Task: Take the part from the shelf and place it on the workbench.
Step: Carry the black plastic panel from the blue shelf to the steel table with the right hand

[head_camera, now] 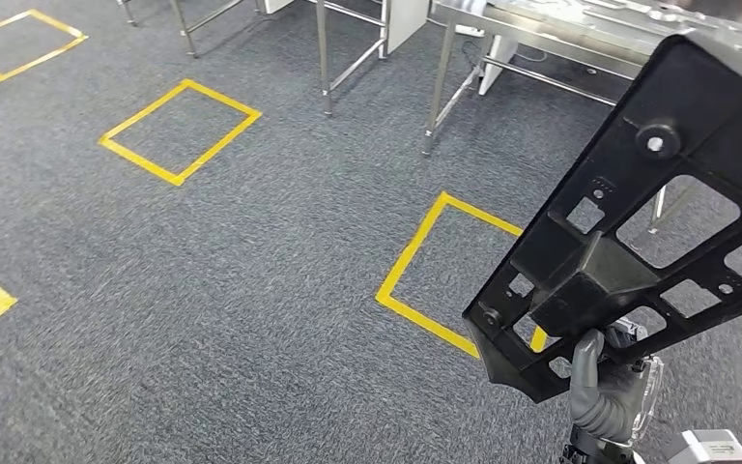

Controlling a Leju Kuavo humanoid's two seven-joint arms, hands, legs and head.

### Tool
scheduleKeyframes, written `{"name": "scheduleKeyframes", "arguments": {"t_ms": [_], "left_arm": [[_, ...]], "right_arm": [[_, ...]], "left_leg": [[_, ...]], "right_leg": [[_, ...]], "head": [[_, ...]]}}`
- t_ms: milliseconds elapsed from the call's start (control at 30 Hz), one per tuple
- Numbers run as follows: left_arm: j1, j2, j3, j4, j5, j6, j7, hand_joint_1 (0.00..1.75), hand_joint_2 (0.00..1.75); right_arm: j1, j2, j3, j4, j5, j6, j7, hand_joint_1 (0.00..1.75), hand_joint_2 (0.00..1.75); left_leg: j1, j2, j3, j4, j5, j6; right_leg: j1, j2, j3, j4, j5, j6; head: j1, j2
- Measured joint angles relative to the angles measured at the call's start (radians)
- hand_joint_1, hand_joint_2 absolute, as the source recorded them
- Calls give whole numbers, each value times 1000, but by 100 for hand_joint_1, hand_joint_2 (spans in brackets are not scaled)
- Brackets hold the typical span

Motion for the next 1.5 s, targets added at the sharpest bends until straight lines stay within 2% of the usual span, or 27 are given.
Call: {"name": "scheduleKeyframes", "arguments": {"t_ms": [67,100,133,200,267,333,400,433,500,567,633,700,733,800,867,900,967,1033,1100,1200,1267,1300,1333,1400,1433,1467,1500], "left_arm": [[-1,1,-1,0,0,-6,0,0,0],[-2,2,-3,0,-1,-8,1,0,0],[-4,2,-4,0,-1,-9,4,0,0],[-9,3,-8,-1,-2,-7,11,0,0],[-13,2,-13,-2,-6,1,17,0,0],[-13,3,-15,-2,-6,8,21,0,0],[-10,5,-16,-2,-1,3,23,0,0],[-9,6,-16,-2,0,-2,23,0,0],[-8,10,-16,-2,1,-8,23,0,0],[-8,14,-16,-2,4,-18,22,0,0],[-8,17,-16,-2,10,-41,18,0,0],[-8,18,-16,-3,17,-66,11,0,0],[-8,18,-16,-4,19,-75,7,0,0],[-7,18,-16,-7,20,-85,3,0,0],[-2,20,-16,-8,21,-92,1,0,0],[2,21,-16,-8,24,-95,1,0,0],[9,21,-15,-8,30,-100,-1,0,0],[11,20,-15,-8,36,-101,-3,0,0],[8,20,-15,-8,39,-101,-5,0,0],[5,19,-15,-8,39,-103,-5,0,0],[2,20,-15,-10,40,-103,-5,0,0],[1,20,-15,-11,40,-103,-4,0,0],[1,21,-15,-11,41,-104,-3,0,0],[6,22,-15,-11,44,-104,0,0,0],[11,22,-15,-11,46,-104,2,0,0],[17,22,-15,-11,49,-105,3,0,0],[22,22,-15,-11,51,-105,5,0,0]], "right_arm": [[0,0,0,-2,0,0,0,175,175],[1,0,0,-3,0,0,0,175,175],[1,0,0,-4,0,0,0,175,175],[1,0,0,-5,-1,0,0,175,175],[-3,0,-1,-6,-3,-1,1,175,175],[-11,-1,1,-4,-6,-2,2,175,175],[-17,-1,4,0,-12,-4,4,175,175],[-18,-2,6,4,-15,-6,5,175,175],[-19,-3,8,10,-18,-10,6,175,175],[-24,-4,10,15,-20,-15,6,175,175],[-26,-6,14,19,-21,-20,7,175,175],[-25,-7,16,23,-21,-29,11,175,175],[-22,-8,16,24,-21,-32,14,175,175],[-21,-12,18,27,-21,-35,17,175,175],[-22,-16,22,32,-20,-36,18,175,175],[-21,-19,23,36,-19,-40,19,175,175],[-18,-23,25,45,-11,-61,24,175,175],[-18,-27,26,53,-1,-96,35,175,175],[-18,-30,27,58,3,-120,45,175,175],[-16,-34,30,65,4,-134,49,175,175],[-15,-37,31,66,4,-145,48,175,175],[-17,-38,32,67,4,-149,46,175,175],[-19,-39,33,69,5,-154,46,175,175],[-22,-44,38,75,10,-173,45,175,175],[-22,-49,40,79,14,-188,44,175,175],[-22,-54,42,83,18,-203,44,175,175],[-23,-60,44,86,21,-216,43,175,175]], "left_leg": [[-3,19,11,0,-9,-9],[-5,28,14,1,-12,-14],[-7,38,17,0,-15,-19],[-8,53,24,-2,-21,-29],[-5,20,14,30,-46,-39],[-2,-36,-40,147,-106,-44],[-1,-54,-109,276,-150,-46],[-1,-55,-126,299,-144,-47],[-1,-64,-104,220,-72,-44],[2,-112,-54,84,-5,-37],[2,-145,-34,24,8,-30],[0,-129,-29,16,5,-20],[1,-119,-23,11,4,-13],[6,-94,-9,0,2,-2],[4,-69,4,-3,-9,2],[4,-55,11,-3,-17,2],[4,-34,31,-3,-36,-3],[6,-22,57,-4,-58,-9],[5,-14,76,-7,-76,-18],[4,-7,106,-29,-96,-38],[5,-13,134,-28,-108,-48],[5,-23,124,7,-118,-49],[6,-35,88,71,-131,-49],[5,-50,-33,230,-156,-49],[4,-53,-91,279,-145,-49],[4,-54,-133,291,-108,-49],[4,-54,-157,260,-46,-47]], "right_leg": [[9,-46,68,-130,48,-12],[15,-61,84,-163,54,-19],[20,-66,87,-174,51,-27],[21,-41,84,-178,54,-40],[14,-19,88,-187,58,-55],[11,4,91,-191,60,-64],[13,31,92,-190,59,-68],[14,45,94,-188,59,-68],[14,74,98,-184,56,-66],[14,101,96,-175,50,-59],[12,122,87,-169,48,-47],[7,142,80,-171,46,-33],[6,137,79,-167,43,-28],[7,86,53,-113,21,-18],[4,33,-17,5,-17,-8],[1,24,-55,61,-28,-4],[-2,16,-86,83,1,1],[-5,7,-45,-28,78,2],[2,-8,2,-128,108,-7],[14,-10,25,-151,73,-29],[10,-3,63,-168,53,-42],[7,-1,87,-179,43,-50],[4,0,110,-187,31,-56],[6,6,148,-193,0,-66],[7,13,170,-193,-18,-67],[7,20,195,-193,-38,-67],[8,28,222,-194,-59,-66]], "head": [[0,0],[0,0],[0,0],[0,0],[0,0],[0,0],[0,0],[0,0],[0,0],[0,0],[0,0],[0,0],[0,0],[0,0],[0,0],[0,0],[0,0],[0,0],[0,0],[0,0],[-1,0],[-2,0],[-2,0],[-3,0],[-3,0],[-3,0],[-3,0]]}}
